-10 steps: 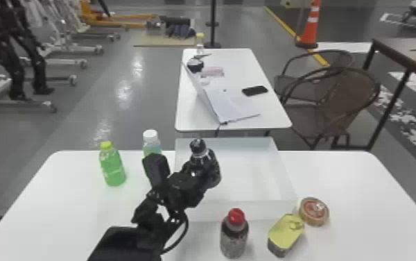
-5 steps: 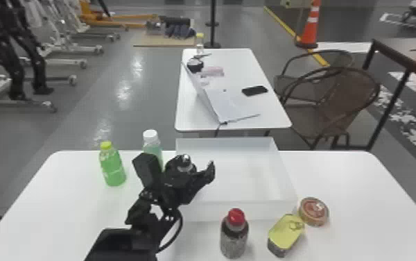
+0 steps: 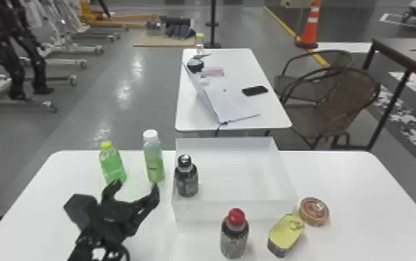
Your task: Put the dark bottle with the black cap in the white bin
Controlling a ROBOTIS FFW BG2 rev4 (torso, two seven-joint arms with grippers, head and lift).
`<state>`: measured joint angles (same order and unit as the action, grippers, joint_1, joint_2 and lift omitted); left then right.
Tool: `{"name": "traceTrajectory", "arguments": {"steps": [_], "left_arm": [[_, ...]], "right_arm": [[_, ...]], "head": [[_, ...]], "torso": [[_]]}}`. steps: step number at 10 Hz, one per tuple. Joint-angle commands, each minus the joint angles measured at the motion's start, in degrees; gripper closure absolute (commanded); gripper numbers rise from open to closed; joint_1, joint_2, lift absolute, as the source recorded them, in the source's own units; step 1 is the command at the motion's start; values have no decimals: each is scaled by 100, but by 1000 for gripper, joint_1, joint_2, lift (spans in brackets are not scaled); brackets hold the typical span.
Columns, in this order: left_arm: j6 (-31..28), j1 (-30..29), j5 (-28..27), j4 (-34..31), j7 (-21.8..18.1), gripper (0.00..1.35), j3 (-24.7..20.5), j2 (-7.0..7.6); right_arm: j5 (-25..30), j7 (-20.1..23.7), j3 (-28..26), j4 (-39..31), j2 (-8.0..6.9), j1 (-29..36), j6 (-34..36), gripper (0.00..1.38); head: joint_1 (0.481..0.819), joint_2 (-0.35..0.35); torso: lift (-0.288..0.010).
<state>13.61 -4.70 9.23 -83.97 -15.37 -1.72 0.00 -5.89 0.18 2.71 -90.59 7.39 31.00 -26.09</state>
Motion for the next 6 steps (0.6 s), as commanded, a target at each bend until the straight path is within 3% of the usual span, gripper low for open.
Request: {"name": "traceTrajectory", "arguments": {"steps": [1, 6], "left_arm": [[45, -804, -88, -515, 201, 209, -496, -15], [1170, -2140, -782, -550, 254, 209, -1481, -15]], "right_arm": [[8, -1, -8, -64, 8, 55, 33, 108], [35, -62, -16, -231, 52, 213, 104, 108]], "head": [[549, 0], [549, 0]], "torso": [[-100], [-100]]}}
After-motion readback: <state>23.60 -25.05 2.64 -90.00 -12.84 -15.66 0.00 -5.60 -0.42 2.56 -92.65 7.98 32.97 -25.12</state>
